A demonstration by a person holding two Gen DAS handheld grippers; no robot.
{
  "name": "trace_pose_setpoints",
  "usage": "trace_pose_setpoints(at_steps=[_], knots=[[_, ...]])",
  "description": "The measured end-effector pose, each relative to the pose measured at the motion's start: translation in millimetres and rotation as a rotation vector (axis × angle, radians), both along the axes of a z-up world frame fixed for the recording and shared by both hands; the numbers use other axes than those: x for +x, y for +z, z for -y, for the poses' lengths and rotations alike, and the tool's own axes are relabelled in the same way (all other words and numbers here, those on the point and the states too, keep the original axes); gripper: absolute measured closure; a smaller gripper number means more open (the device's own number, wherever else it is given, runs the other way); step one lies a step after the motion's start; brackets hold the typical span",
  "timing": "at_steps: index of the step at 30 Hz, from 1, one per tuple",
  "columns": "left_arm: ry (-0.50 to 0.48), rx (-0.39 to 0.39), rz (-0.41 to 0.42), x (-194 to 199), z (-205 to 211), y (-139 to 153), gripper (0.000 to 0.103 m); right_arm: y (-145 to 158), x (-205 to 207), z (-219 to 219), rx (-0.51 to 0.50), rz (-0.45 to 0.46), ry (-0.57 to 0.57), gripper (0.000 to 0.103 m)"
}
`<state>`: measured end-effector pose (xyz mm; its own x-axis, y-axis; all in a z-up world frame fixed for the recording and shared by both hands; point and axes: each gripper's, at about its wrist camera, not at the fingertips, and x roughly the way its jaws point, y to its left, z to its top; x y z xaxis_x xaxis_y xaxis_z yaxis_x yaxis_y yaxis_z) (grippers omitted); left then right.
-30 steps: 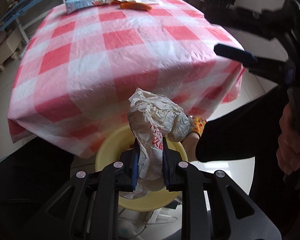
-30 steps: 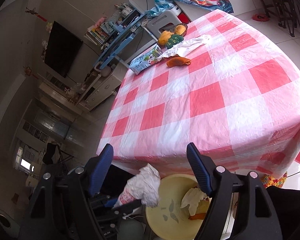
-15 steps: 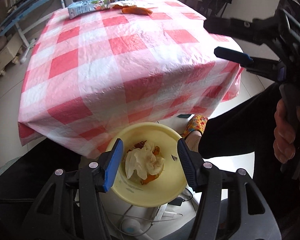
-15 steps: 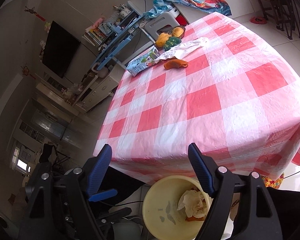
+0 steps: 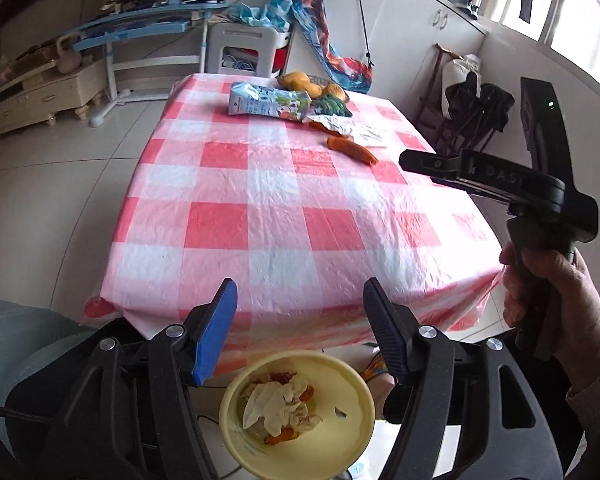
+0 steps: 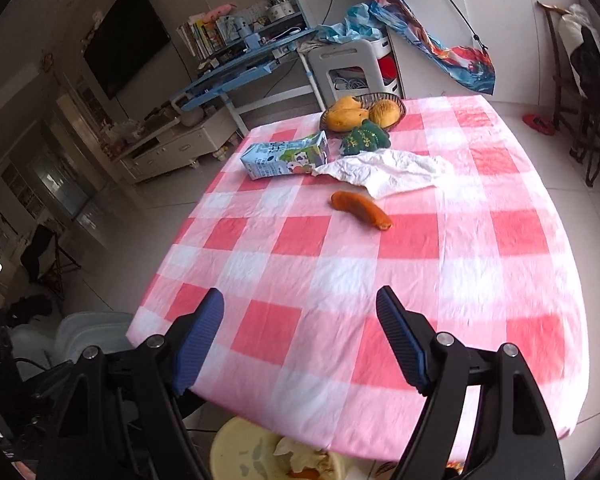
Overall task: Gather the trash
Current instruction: 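Move the right gripper to the orange peel and close on it, then lift the orange peel with the right gripper while the left grasps the white tissue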
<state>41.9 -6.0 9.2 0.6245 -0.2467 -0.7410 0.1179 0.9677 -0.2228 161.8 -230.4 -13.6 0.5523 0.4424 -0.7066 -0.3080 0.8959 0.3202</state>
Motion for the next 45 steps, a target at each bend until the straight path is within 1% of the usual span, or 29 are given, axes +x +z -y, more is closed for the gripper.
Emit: trace_pose_setpoints(at_steps=[5, 9, 14, 16, 19, 22, 24, 26, 27, 28, 29, 33, 36, 41, 45], knots=[[0.042, -0.054, 0.039, 21, -8, 6, 0.039, -17, 41, -12, -0.099, -0.014, 0.013, 0.028], [0.05, -0.069, 0.064, 46, -7, 10, 0.036, -28, 70, -17, -0.154, -0.026, 0.02, 0.03], [0.048, -0.076, 0.071, 84, -1, 11, 0.036, -38, 91, -18, -0.166, -0.049, 0.033, 0.036], [0.052, -0.086, 0.069, 97, 0, 10, 0.036, -40, 95, -19, -0.169, -0.052, 0.041, 0.038], [0.058, -0.094, 0.063, 114, 4, 7, 0.036, -44, 98, -20, -0.185, -0.065, 0.056, 0.045], [0.062, -0.101, 0.057, 127, 8, 3, 0.036, -49, 101, -19, -0.189, -0.075, 0.061, 0.048], [0.069, -0.106, 0.051, 137, 11, -1, 0.036, -48, 102, -19, -0.204, -0.065, 0.068, 0.052], [0.078, -0.112, 0.041, 147, 15, -5, 0.036, -47, 101, -18, -0.221, -0.066, 0.077, 0.068], [0.083, -0.115, 0.035, 151, 17, -7, 0.036, -47, 100, -17, -0.225, -0.071, 0.084, 0.073], [0.085, -0.119, 0.028, 157, 20, -9, 0.036, -46, 99, -15, -0.224, -0.079, 0.091, 0.08], [0.086, -0.122, 0.019, 163, 23, -11, 0.036, -46, 99, -12, -0.223, -0.087, 0.097, 0.082], [0.095, -0.139, -0.015, 193, 43, -23, 0.035, -41, 89, 5, -0.212, -0.104, 0.106, 0.083], [0.123, -0.135, -0.036, 219, 61, -34, 0.035, -37, 79, 22, -0.206, -0.115, 0.104, 0.083], [0.139, -0.068, -0.04, 256, 100, -49, 0.035, -39, 73, 58, -0.154, -0.155, 0.068, 0.083], [0.151, -0.033, -0.057, 281, 122, -61, 0.035, -42, 77, 74, -0.13, -0.177, 0.05, 0.083]])
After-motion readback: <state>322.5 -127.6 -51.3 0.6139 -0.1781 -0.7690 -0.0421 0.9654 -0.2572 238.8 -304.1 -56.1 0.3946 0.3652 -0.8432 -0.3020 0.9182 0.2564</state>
